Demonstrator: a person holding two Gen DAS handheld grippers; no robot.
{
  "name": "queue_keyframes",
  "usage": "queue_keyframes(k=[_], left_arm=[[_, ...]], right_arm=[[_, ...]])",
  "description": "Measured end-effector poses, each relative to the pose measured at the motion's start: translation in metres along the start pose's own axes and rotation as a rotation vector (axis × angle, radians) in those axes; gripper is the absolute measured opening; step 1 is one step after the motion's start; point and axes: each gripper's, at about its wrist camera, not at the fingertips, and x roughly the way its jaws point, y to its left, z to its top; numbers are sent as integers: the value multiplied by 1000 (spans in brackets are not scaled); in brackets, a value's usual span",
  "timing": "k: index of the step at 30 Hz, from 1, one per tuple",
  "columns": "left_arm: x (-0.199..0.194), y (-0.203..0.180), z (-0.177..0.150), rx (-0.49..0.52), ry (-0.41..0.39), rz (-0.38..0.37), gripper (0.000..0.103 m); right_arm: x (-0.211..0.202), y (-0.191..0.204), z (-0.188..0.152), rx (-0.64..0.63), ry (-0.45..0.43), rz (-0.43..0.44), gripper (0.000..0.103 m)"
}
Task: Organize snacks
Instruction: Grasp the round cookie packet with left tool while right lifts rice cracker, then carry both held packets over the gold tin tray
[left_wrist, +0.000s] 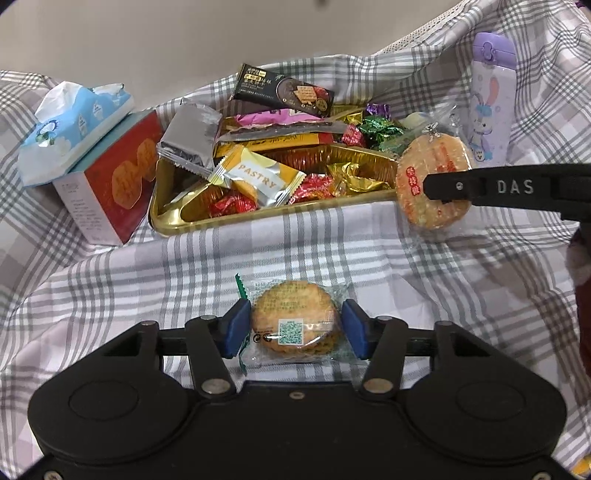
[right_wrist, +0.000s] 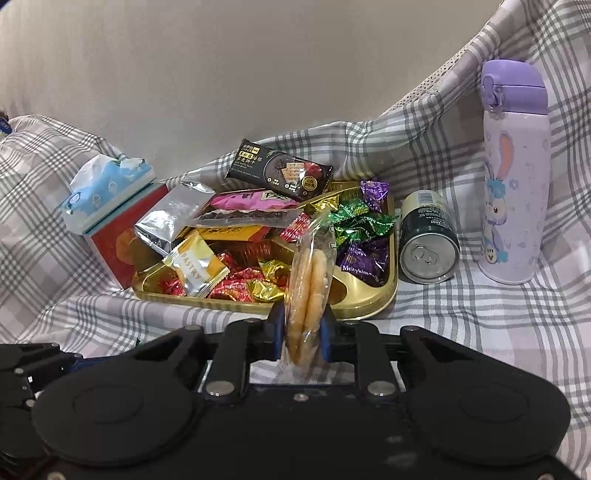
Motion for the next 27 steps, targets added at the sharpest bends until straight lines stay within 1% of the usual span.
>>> queue_keyframes(k=[4,8,15,21,27], left_arm=[[-5,-3,2,-2,15,27,59],[-13,-4,3,-13,15,30,59],[-31,-3,1,-33,10,41,59],[-62,-3,-6,-39,8,42,59],[-101,-4,-21,-30,7,28,59]], right_arm=[[-10,0,-2,-13,5,0,19],[-21,-3,-3,-9,9,3,18],[-42,-13,-5,47,15,14,18],[-72,-16,-10,75,15,29,18],[-121,-10,-21,58,-2,65,18]])
